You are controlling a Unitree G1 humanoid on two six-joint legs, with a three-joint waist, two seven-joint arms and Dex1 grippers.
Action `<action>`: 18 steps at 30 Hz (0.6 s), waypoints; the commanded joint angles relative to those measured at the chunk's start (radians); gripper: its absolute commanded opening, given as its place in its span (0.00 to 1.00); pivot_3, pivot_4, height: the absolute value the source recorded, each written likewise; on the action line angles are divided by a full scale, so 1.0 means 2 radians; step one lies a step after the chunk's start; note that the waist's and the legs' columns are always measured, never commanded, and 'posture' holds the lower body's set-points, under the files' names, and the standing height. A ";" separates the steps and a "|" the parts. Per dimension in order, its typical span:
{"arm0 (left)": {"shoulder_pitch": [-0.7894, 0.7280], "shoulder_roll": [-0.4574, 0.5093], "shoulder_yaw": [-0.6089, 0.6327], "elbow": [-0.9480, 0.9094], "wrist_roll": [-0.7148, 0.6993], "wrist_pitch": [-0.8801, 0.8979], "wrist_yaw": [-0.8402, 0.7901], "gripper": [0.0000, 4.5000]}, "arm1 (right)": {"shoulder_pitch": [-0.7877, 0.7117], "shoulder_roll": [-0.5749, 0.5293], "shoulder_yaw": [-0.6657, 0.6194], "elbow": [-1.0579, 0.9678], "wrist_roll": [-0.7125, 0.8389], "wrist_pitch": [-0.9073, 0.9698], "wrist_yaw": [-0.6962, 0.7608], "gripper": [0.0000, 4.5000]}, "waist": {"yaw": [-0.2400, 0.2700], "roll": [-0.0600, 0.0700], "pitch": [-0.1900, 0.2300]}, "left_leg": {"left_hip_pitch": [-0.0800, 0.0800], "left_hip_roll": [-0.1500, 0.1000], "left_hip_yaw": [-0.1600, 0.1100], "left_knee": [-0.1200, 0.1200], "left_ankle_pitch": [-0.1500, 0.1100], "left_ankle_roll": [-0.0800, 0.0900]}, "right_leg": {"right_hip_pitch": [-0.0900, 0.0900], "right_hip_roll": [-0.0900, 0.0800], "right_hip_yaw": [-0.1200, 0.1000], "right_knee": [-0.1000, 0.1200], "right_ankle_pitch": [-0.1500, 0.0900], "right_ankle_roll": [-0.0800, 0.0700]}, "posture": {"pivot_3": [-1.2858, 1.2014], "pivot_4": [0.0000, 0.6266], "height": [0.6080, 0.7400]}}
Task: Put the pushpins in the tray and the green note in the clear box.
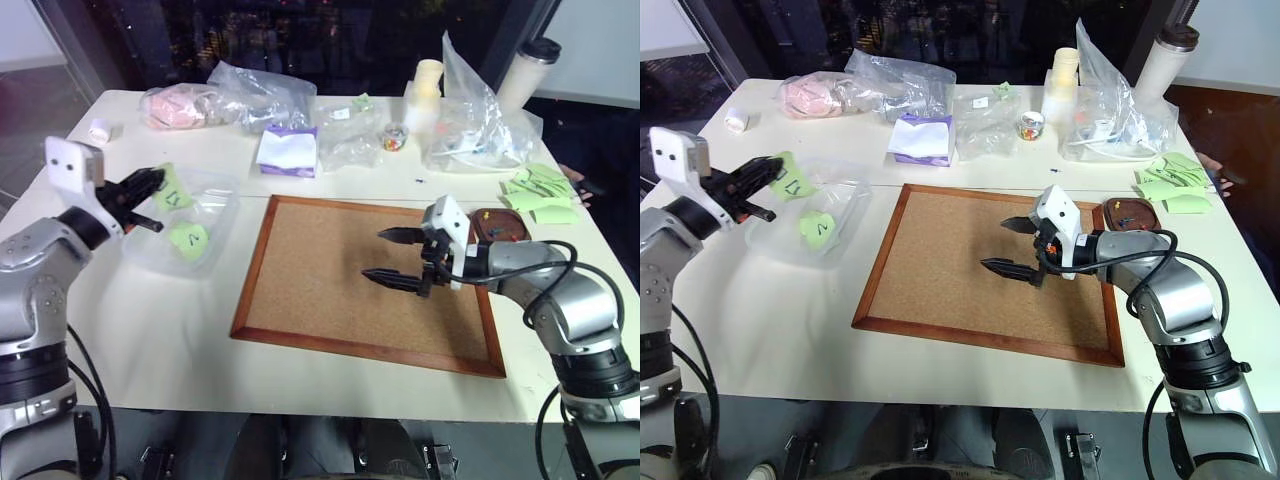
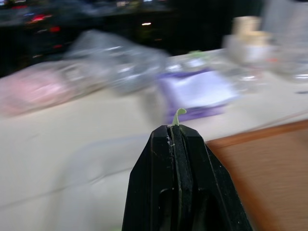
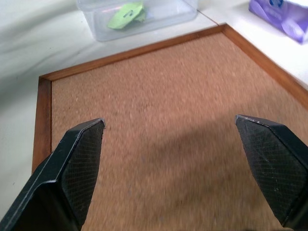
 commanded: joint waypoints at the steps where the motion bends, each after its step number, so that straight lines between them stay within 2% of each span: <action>1: -0.004 0.007 0.000 0.039 0.020 -0.043 -0.007 0.00 | -0.007 0.005 0.001 0.005 -0.009 -0.017 -0.004 0.99 | 0.000 0.000 0.000 | 0.000 0.000 0.000 0.000 0.000 0.000 | 0.000 0.000 0.000 0.000 0.000 0.000 | 0.52 0.24 1.00; 3: -0.004 0.003 -0.010 0.058 0.025 -0.053 -0.013 0.00 | -0.007 0.006 0.004 0.005 -0.012 -0.019 -0.004 0.99 | -0.001 -0.001 0.000 | 0.000 0.000 0.000 0.000 0.000 0.000 | 0.000 0.000 0.000 0.000 0.000 0.000 | 0.52 0.24 1.00; 6: -0.004 0.001 -0.023 0.077 0.032 -0.065 -0.025 0.22 | -0.006 0.007 0.005 0.004 -0.016 -0.021 -0.007 1.00 | -0.002 -0.001 0.000 | 0.000 0.000 0.000 0.000 0.000 0.000 | -0.001 0.000 0.000 0.000 0.000 0.000 | 0.52 0.24 1.00; 13: -0.006 0.008 -0.037 0.068 0.017 -0.051 -0.059 0.98 | 0.010 0.000 -0.003 -0.001 -0.022 -0.022 -0.011 1.00 | -0.003 -0.001 0.000 | 0.000 0.000 0.000 0.000 0.000 0.000 | -0.001 0.000 0.000 0.000 0.000 0.000 | 0.52 0.24 1.00; 18: 0.005 0.015 -0.058 -0.011 -0.014 -0.016 -0.109 0.98 | 0.023 -0.013 -0.017 -0.003 -0.021 -0.020 -0.011 1.00 | -0.002 -0.001 0.000 | -0.001 0.000 0.000 0.000 0.000 0.000 | -0.001 0.000 0.000 0.000 0.000 0.000 | 0.52 0.24 1.00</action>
